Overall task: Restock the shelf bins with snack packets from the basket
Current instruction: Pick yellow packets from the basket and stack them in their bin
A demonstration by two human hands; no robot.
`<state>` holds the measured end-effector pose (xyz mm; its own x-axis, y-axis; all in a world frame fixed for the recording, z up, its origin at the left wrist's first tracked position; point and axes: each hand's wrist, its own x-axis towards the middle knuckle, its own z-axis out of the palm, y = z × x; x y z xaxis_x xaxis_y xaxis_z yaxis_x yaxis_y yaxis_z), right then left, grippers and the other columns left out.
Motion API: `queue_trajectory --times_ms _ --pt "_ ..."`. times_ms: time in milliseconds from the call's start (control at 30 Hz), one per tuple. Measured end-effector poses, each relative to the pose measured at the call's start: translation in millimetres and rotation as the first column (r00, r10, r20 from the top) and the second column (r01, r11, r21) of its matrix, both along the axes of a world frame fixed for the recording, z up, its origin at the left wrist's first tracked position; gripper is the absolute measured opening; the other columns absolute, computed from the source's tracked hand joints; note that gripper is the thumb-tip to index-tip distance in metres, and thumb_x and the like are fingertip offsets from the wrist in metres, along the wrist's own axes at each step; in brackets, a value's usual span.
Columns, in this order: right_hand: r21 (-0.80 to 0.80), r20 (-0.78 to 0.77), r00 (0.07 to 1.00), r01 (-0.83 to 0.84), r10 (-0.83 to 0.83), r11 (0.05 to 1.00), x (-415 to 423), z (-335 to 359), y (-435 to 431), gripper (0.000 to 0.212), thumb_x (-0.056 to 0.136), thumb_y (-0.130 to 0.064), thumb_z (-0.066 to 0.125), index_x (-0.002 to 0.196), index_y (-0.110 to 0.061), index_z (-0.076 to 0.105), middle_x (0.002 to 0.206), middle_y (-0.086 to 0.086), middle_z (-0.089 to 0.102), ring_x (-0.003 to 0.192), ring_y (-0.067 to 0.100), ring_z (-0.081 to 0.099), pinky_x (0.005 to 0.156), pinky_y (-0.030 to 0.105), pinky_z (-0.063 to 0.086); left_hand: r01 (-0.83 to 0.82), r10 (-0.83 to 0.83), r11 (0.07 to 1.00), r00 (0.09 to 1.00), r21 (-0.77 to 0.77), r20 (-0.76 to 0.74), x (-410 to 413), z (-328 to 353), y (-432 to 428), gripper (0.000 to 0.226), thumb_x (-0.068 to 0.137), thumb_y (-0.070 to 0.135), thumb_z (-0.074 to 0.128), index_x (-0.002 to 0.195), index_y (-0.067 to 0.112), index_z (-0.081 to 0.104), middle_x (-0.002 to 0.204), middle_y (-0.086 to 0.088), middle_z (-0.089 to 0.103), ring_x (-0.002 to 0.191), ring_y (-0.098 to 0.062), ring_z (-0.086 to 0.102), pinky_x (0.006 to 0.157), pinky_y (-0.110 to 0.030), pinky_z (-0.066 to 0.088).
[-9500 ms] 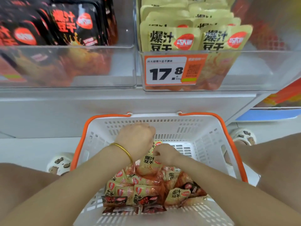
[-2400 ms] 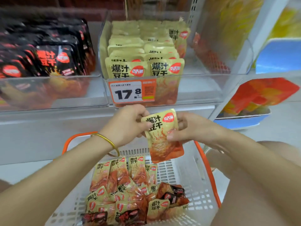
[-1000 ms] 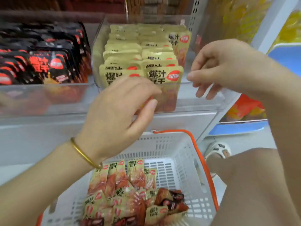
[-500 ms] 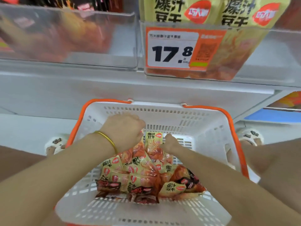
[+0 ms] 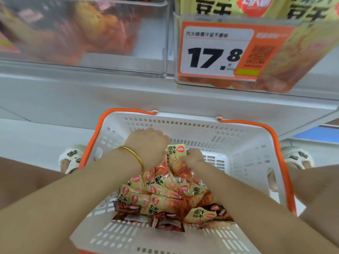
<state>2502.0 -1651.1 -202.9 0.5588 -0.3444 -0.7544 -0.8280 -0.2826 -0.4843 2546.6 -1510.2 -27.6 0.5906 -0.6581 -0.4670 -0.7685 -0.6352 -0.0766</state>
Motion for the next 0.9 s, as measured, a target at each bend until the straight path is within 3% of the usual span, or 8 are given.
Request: queue_trajectory --times_ms 134,234,334,534,634,768,835,901 --pt "0.133 0.105 0.992 0.058 -0.072 0.989 -4.7 60.9 -25.4 0.006 0.089 -0.005 0.062 0.095 -0.005 0.062 0.101 0.013 0.066 0.087 0.023 0.060 0.061 0.026 0.050 -0.095 0.091 0.993 0.994 -0.072 -0.061 1.0 -0.6 -9.0 0.033 0.098 0.027 0.042 0.128 0.014 0.046 0.124 -0.005 0.051 0.116 -0.024 0.048 0.089 -0.037 0.046" --pt "0.367 0.146 0.985 0.033 -0.093 0.930 -16.3 115.5 -39.1 0.011 0.091 -0.003 0.057 0.098 -0.009 0.064 0.096 0.007 0.069 0.084 0.020 0.063 0.082 0.037 0.054 -0.200 0.164 0.959 0.969 -0.200 -0.182 0.8 4.8 -18.5 0.045 0.094 0.035 0.051 0.133 0.014 0.041 0.130 -0.006 0.050 0.118 -0.024 0.049 0.094 -0.039 0.045" --pt "0.492 0.235 0.971 -0.077 -0.048 0.867 -37.1 166.6 -50.5 0.016 0.094 -0.005 0.054 0.094 -0.016 0.064 0.085 -0.001 0.069 0.075 0.013 0.065 0.075 0.030 0.055 -0.335 0.199 0.863 0.913 -0.377 -0.356 -7.7 25.1 -28.2 0.042 0.088 0.033 0.062 0.124 0.016 0.048 0.116 -0.004 0.060 0.090 -0.018 0.056 0.073 -0.027 0.043" --pt "0.321 0.398 0.914 -0.217 0.076 0.922 -82.0 249.5 -77.6 0.021 0.084 -0.003 0.066 0.098 -0.018 0.064 0.083 -0.007 0.071 0.069 0.004 0.064 0.060 0.016 0.049 -0.441 0.129 0.677 0.859 -0.589 -0.496 -39.5 85.7 -45.5 0.024 0.083 0.025 0.070 0.100 0.017 0.055 0.092 0.001 0.065 0.068 -0.015 0.065 0.061 -0.026 0.050" --pt "0.264 0.490 0.870 -0.201 0.048 0.943 -97.2 301.0 -104.6 0.026 0.074 -0.004 0.075 0.098 -0.012 0.068 0.088 0.006 0.070 0.068 0.012 0.062 0.057 0.018 0.049 -0.324 0.041 0.600 0.925 -0.732 -0.377 -50.9 131.6 -60.1 0.028 0.086 0.032 0.065 0.108 0.021 0.051 0.079 0.010 0.060 0.060 -0.005 0.060 0.058 -0.022 0.048" --pt "0.281 0.665 0.724 -0.011 -0.186 0.960 -106.7 363.9 -142.5 0.027 0.058 -0.014 0.076 0.083 -0.010 0.067 0.067 0.003 0.065 0.051 0.010 0.056 0.048 0.018 0.050 0.003 0.028 0.373 1.000 -0.928 0.014 -38.6 190.8 -81.1 0.034 0.089 0.040 0.056 0.115 0.018 0.055 0.084 0.005 0.061 0.079 -0.017 0.060 0.075 -0.040 0.049" --pt "0.234 0.748 0.617 0.102 -0.246 0.967 -100.7 383.1 -157.0 0.008 0.073 -0.010 0.065 0.080 -0.011 0.061 0.052 -0.006 0.061 0.043 0.004 0.053 0.046 0.016 0.048 0.210 0.036 0.453 0.967 -0.866 0.254 -23.6 208.2 -95.7 0.042 0.088 0.043 0.045 0.118 0.016 0.056 0.103 -0.005 0.063 0.098 -0.027 0.058 0.086 -0.044 0.045" --pt "0.142 0.805 0.536 0.240 -0.253 0.960 -83.0 393.2 -169.8 0.013 0.085 -0.002 0.059 0.077 -0.012 0.059 0.053 -0.006 0.062 0.045 0.005 0.058 0.048 0.020 0.051 0.287 0.003 0.614 0.931 -0.735 0.366 -6.4 213.4 -112.3 0.049 0.092 0.044 0.037 0.127 0.013 0.052 0.123 -0.012 0.057 0.117 -0.031 0.049 0.097 -0.042 0.040"
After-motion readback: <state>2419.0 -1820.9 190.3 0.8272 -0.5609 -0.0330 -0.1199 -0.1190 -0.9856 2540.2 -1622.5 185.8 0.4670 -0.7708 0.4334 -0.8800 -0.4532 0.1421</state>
